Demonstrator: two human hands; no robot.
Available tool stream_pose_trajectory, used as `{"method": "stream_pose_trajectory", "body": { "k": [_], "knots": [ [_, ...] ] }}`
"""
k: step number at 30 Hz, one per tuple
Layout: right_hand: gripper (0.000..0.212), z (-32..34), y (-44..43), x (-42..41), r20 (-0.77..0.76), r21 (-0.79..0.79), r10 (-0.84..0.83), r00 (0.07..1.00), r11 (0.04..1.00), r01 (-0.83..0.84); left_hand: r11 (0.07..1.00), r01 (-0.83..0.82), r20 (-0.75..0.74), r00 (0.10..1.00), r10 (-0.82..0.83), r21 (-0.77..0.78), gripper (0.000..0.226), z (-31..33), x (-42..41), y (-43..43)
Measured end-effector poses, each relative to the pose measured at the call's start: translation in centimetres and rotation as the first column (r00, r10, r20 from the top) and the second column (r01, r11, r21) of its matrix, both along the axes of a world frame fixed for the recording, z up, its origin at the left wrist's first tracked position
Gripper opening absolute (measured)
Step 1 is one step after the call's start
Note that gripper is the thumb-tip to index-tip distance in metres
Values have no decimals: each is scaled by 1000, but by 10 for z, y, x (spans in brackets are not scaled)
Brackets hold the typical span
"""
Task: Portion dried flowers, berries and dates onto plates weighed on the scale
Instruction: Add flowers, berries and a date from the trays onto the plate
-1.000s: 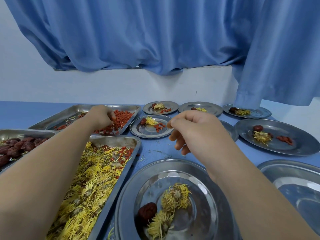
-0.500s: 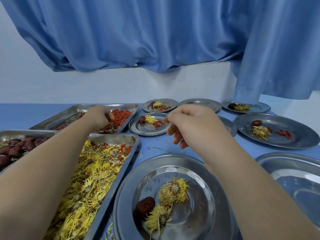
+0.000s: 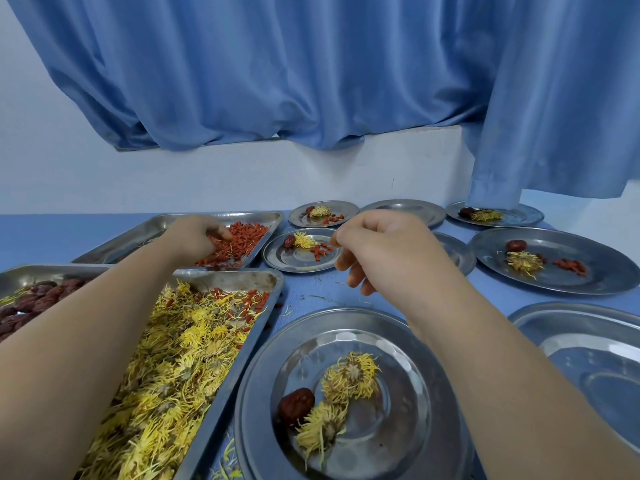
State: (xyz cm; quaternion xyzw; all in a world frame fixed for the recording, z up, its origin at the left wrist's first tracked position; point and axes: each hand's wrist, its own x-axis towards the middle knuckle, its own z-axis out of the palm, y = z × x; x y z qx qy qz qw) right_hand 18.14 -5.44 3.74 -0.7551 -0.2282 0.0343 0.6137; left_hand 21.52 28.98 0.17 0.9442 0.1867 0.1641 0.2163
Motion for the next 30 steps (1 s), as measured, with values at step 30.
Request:
{"method": "stream_pose_trajectory", "body": {
  "k": [30],
  "knots": [
    [14,34,-24,-13,-12,169,10,1000,986,-8,741,442,-57,840,-540,-506,19,34,-131,-188]
  ]
}}
